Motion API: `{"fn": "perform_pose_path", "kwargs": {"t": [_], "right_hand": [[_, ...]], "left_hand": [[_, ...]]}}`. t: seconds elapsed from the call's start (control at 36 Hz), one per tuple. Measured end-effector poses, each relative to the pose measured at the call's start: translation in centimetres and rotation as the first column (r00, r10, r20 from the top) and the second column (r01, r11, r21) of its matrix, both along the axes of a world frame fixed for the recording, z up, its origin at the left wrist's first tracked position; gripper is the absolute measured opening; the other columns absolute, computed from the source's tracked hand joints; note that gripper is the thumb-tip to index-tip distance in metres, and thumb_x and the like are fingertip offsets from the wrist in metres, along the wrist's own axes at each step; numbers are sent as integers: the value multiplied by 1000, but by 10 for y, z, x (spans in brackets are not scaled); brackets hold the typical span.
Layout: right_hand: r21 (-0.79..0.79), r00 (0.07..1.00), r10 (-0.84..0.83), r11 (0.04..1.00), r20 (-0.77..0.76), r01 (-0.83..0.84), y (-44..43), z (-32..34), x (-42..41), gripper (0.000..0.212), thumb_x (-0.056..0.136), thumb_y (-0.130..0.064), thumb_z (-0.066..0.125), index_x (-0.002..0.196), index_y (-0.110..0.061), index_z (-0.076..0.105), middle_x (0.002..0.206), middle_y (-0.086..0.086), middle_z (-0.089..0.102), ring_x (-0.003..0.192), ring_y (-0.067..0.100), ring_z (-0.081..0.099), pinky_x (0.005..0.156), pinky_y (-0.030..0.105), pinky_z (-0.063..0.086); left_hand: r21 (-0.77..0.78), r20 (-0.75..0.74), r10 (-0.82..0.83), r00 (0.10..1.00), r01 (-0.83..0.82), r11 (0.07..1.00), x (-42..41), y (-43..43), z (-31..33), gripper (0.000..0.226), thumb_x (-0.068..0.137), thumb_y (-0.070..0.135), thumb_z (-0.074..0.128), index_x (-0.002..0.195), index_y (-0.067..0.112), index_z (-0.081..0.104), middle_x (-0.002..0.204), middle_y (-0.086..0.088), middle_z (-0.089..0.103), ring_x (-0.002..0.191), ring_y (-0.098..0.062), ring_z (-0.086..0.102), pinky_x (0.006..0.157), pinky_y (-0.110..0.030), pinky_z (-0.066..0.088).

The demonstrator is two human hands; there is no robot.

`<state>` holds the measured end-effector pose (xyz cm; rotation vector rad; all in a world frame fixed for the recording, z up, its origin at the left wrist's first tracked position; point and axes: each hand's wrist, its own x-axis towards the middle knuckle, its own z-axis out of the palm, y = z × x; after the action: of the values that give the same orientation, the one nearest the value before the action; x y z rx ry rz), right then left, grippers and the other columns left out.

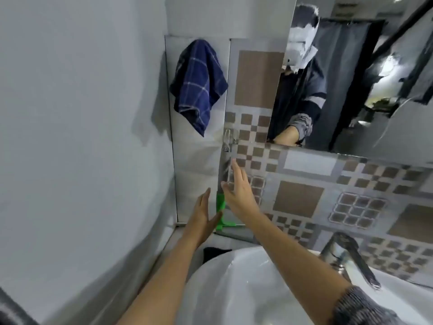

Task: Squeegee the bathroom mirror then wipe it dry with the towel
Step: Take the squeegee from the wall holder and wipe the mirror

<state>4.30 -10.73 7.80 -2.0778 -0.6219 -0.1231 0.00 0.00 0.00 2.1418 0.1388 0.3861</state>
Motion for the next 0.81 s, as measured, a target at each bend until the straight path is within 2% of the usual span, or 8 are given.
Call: {"fn": "perform_pose_path", "kwargs": {"t": [0.14, 0.17, 0.22, 0.31, 0.47, 0.64, 0.72, 0.81], "right_hand": [[106, 999, -30, 994, -29, 33, 13, -13, 12, 68, 94, -11, 47, 148, -24, 6, 153, 1, 19, 140, 17, 22, 104, 21, 18], [126, 999, -28, 991, -34, 33, 15, -15, 13, 69, 94, -10, 48, 148, -24, 7, 153, 2, 20, 140, 17, 22, 106, 22, 18], [173, 999, -18, 985, -38, 25, 18, -19, 17, 70, 93, -8, 49, 148, -23, 7, 153, 3, 22, 141, 18, 21, 112, 30, 20], [215, 999, -36, 976, -39, 44, 21, -21, 19, 72, 91, -6, 51, 147, -23, 10, 153, 3, 25, 141, 18, 23, 111, 33, 25], [251, 996, -82, 964, -28, 86, 20, -18, 15, 69, 89, -6, 56, 145, -23, 20, 146, 5, 38, 135, 20, 36, 108, 40, 38], [355, 996, -80, 931, -27, 84, 17, -8, -6, 68, 88, -4, 57, 143, -26, 24, 139, 8, 46, 124, 23, 49, 99, 43, 47], [441, 997, -83, 894, -2, 75, 11, 9, -17, 66, 87, -1, 57, 140, -24, 27, 134, 5, 48, 117, 22, 53, 93, 44, 51], [507, 994, -89, 861, 63, 45, 1, 35, -29, 65, 86, 0, 58, 138, -24, 28, 127, 4, 50, 111, 21, 56, 89, 43, 54]], "left_hand": [[-152, -79, -23, 997, 11, 988, 15, -5, -8, 70, 89, 28, 57, 144, 27, 14, 144, -4, 35, 126, -20, 40, 102, -45, 41], [-175, -77, -44, 996, 30, 984, 17, -5, -11, 66, 89, 26, 56, 143, 27, 17, 139, -5, 41, 121, -20, 46, 98, -43, 45], [-193, -73, -79, 994, 64, 979, 22, -4, -13, 57, 91, 20, 54, 140, 25, 25, 128, -7, 51, 107, -16, 54, 84, -30, 52], [-189, -76, -88, 993, 72, 979, 26, -2, -15, 46, 92, 17, 52, 134, 22, 34, 116, -7, 59, 94, -13, 58, 69, -17, 48], [-200, -60, -97, 993, 83, 976, 19, 1, -12, 46, 91, 19, 53, 134, 22, 36, 105, 1, 58, 88, -9, 60, 70, -17, 49], [-158, -16, -86, 996, 83, 984, 1, -1, 5, 45, 92, 19, 52, 134, 23, 36, 106, 4, 55, 92, -10, 56, 67, -13, 45], [-167, 59, -89, 994, 98, 981, -9, -4, 21, 47, 92, 20, 52, 134, 31, 35, 106, 4, 56, 95, -11, 58, 72, -17, 48], [-175, 187, -74, 980, 107, 979, -20, -13, 42, 51, 93, 19, 51, 137, 34, 32, 109, 6, 55, 95, 0, 55, 76, -13, 48]]}}
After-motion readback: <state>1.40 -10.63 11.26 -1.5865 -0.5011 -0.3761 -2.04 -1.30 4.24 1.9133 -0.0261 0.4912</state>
